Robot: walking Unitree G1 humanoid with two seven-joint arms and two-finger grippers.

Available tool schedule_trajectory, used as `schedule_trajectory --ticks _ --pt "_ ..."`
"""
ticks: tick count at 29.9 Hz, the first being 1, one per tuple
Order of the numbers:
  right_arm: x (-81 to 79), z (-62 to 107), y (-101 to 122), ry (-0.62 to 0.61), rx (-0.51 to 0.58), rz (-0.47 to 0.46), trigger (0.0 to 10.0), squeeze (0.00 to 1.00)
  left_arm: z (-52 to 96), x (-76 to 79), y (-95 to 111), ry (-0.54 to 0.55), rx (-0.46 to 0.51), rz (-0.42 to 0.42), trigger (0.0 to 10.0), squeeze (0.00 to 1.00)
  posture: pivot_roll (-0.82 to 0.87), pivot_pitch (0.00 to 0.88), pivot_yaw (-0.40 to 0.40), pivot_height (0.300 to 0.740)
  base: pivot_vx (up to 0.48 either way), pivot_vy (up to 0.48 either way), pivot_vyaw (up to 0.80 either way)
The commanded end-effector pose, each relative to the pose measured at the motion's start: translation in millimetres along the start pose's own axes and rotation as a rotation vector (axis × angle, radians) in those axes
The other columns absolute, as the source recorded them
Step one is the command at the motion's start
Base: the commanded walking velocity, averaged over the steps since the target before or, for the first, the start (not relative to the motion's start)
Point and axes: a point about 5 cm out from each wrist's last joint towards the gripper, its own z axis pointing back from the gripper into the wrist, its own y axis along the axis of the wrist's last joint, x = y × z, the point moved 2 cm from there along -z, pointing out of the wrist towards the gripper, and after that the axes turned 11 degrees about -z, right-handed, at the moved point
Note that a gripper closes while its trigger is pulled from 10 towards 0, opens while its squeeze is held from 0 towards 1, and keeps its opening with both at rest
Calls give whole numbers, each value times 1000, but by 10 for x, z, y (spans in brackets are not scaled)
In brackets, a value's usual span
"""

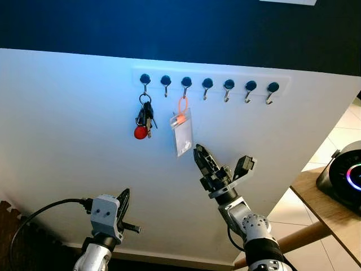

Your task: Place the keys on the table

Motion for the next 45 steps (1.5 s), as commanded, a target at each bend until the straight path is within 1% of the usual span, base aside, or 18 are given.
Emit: schedule_trajectory --ticks 1,4,5,6,12,13,14,30,31,32,33,34,35,38,39,43,44,45 --pt "-4 -110 -111 23 -5 -24 10000 0 -4 25 -2 -6 -9 -3 10000 0 138 65 -73 740 0 0 0" --pt "16 -110 -106 5 -3 -5 10000 0 -5 25 0 -6 -9 -4 10000 0 138 67 -75 740 0 0 0" --pt "59 -98 -100 -29 5 13 10000 667 -5 25 0 -6 -9 -4 10000 0 138 68 -75 740 0 0 0" --pt "84 -89 -90 -44 15 11 10000 1000 -5 26 0 -6 -9 -4 10000 0 138 69 -75 740 0 0 0" --pt "156 -99 -56 -90 50 8 10000 1000 -12 36 16 -8 -2 -3 10000 0 138 72 -73 740 0 0 0" --pt "163 -126 -66 -96 47 10 10000 431 -19 37 24 -11 1 -3 10000 0 140 74 -73 740 0 0 0" --pt "170 -175 -100 -101 30 7 10000 0 -26 39 33 -14 4 -4 10000 0 140 75 -73 740 0 0 0" --pt "38 -365 -295 47 -74 -105 10000 0 -7 30 42 -10 4 -9 10000 0 153 76 -81 740 0 0 0" --pt "28 -364 -290 54 -73 -109 6941 0 -6 31 40 -10 3 -8 10000 0 153 76 -81 740 0 0 0" --pt "28 -364 -290 54 -73 -109 6941 0 -6 31 40 -10 3 -8 10000 0 153 76 -81 740 0 0 0" --pt "22 -362 -287 59 -74 -111 4941 0 -6 34 38 -11 2 -8 10000 0 150 74 -79 740 0 0 0" --pt "21 -358 -285 60 -75 -110 1608 0 -7 36 36 -13 2 -9 10000 0 150 74 -79 740 0 0 0" --pt "21 -351 -282 62 -76 -112 0 0 -8 38 35 -14 2 -9 10000 0 150 74 -79 740 0 0 0" --pt "21 -339 -276 65 -77 -113 0 0 -10 39 35 -14 2 -9 10000 0 150 74 -79 740 0 0 0" --pt "23 -330 -270 65 -76 -107 9765 0 -13 40 35 -14 2 -10 10000 0 148 69 -80 740 0 0 0" --pt "10 -327 -271 76 -78 -110 10000 0 -16 41 35 -14 2 -11 10000 0 148 69 -80 740 0 0 0" --pt "-1 -328 -274 87 -78 -120 2588 0 -15 40 34 -13 2 -12 10000 0 148 60 -78 740 0 0 0" --pt "-1 -328 -274 87 -78 -120 2588 0 -15 40 34 -13 2 -12 10000 0 148 60 -78 740 0 0 0"
